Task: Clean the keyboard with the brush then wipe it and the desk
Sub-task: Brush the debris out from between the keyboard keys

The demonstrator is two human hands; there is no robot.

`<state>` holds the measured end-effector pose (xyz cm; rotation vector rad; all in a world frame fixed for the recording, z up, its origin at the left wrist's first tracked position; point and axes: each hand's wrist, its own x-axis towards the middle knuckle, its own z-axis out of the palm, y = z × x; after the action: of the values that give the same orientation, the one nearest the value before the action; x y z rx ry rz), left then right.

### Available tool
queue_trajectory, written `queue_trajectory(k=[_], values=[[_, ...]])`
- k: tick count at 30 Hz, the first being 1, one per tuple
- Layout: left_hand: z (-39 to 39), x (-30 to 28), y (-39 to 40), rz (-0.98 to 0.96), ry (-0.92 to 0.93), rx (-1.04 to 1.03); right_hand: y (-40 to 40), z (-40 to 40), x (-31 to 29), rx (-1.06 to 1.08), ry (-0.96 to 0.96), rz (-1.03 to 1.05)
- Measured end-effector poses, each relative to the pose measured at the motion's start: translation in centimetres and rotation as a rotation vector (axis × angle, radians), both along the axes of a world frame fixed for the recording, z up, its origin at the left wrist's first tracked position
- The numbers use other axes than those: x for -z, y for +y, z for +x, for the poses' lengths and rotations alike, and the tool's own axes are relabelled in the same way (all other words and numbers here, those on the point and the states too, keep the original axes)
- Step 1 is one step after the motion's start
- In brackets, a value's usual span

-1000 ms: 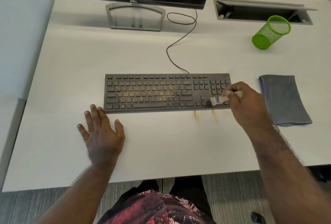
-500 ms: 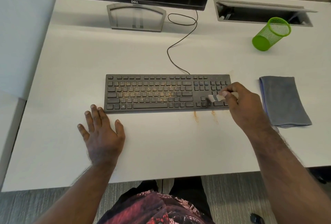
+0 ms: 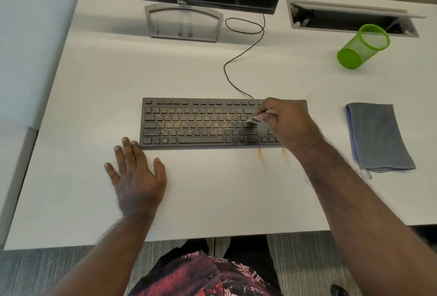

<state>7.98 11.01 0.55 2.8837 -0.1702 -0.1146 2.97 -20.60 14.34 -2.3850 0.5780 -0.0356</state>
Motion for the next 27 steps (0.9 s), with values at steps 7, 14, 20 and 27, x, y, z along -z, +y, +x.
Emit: queue_trajectory(k=[7,14,20,27], values=[[0.0,-0.2,-0.1,0.003,0.008,-0.001,3.1,3.0,0.6,-0.158,0.030,0.054],[0.0,-0.2,-0.1,0.021,0.022,0.001,2.2,3.3,-1.0,-0.078,0.016,-0.006],[0.0,-0.4,-0.1,0.020,0.027,-0.003,5.0,4.4,-0.5,-0.143,0.036,0.046],[0.0,-0.2,-0.1,0.011,0.024,-0.007,8.4,6.5,0.4,-0.201,-0.021,0.147]])
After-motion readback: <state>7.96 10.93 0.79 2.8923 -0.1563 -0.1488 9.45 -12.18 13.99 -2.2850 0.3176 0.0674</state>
